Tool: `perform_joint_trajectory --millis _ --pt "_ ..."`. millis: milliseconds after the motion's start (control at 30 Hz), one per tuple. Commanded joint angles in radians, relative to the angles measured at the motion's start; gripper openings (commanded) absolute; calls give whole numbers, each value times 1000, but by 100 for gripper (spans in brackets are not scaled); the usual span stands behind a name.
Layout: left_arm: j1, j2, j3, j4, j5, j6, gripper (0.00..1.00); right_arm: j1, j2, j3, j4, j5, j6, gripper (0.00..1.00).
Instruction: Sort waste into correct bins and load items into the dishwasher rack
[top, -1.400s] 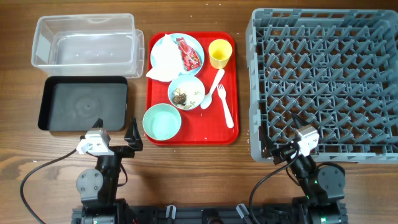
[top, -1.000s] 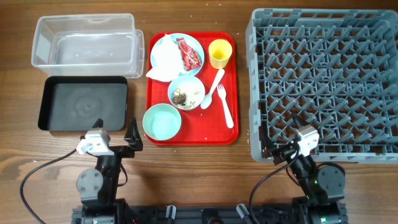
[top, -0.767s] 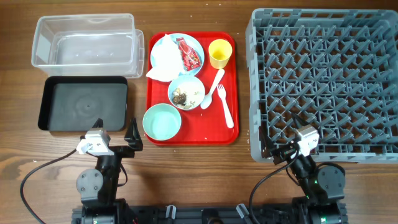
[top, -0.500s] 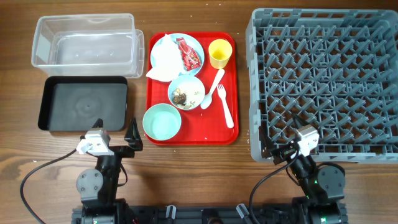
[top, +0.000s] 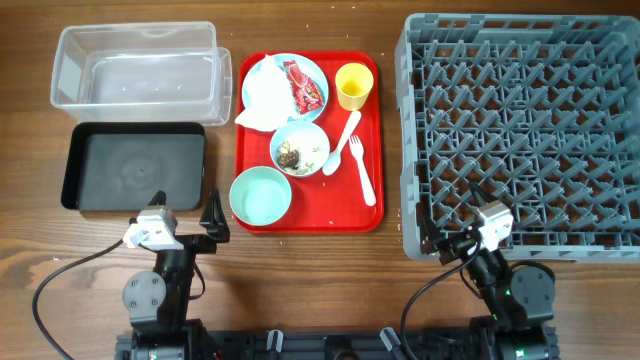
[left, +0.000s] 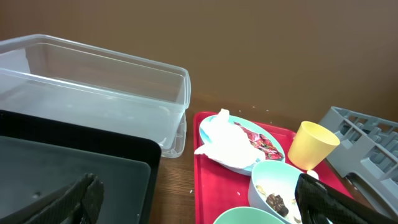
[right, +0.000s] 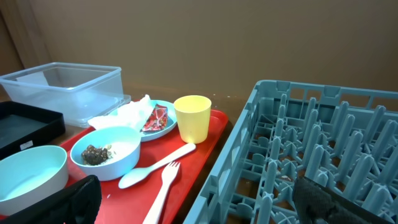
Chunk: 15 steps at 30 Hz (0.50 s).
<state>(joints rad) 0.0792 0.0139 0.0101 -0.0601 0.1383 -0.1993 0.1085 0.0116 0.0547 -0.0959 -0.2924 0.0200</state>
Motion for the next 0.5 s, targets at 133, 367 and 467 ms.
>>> perform_joint_trajectory --millis 133,367,467 --pt "-5 -6 -4 8 29 -17 100 6 -4 -1 3 -17 -17 100" --pt "-5 1 89 1 29 -55 100 6 -4 -1 3 -17 -17 100" --pt "-5 60 172 -27 29 -54 100 6 -4 -1 3 -17 -17 100"
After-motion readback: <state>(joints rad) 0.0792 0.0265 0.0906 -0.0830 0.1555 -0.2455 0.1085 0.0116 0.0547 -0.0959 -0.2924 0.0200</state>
